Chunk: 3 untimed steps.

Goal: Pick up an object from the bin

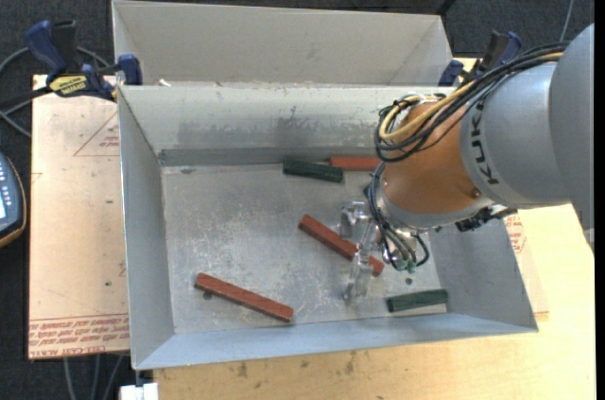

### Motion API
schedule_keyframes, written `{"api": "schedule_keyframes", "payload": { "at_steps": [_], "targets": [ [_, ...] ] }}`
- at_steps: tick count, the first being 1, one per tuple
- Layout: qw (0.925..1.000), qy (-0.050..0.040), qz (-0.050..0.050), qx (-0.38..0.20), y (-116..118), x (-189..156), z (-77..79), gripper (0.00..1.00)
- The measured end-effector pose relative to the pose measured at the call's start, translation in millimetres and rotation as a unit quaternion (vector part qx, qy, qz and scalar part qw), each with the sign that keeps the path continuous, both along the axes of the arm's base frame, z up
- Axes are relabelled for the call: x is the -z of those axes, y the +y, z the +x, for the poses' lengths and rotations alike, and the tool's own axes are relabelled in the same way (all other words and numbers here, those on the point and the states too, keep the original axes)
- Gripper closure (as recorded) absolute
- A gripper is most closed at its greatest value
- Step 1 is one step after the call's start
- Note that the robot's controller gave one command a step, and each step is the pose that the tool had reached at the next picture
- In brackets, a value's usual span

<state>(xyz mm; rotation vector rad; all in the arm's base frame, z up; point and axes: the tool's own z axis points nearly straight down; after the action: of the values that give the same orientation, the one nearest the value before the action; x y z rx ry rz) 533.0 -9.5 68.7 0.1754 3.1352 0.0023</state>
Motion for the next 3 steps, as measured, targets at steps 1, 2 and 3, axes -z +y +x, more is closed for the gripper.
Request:
{"api": "schedule_keyframes", "payload": {
  "at_steps": [1, 2, 3],
  "targets": [
    [1.0000, 0.0003, 0.000, 0.000, 0.3, -0.2, 0.5, 0.00],
    [1.0000, 0.0000, 0.000, -0.001, 0.6, -0.4, 1.0, 0.00],
    [1.0000, 0.0003, 0.000, -0.001, 0.7, -1.5, 1.4, 1.00]
  ]
}}
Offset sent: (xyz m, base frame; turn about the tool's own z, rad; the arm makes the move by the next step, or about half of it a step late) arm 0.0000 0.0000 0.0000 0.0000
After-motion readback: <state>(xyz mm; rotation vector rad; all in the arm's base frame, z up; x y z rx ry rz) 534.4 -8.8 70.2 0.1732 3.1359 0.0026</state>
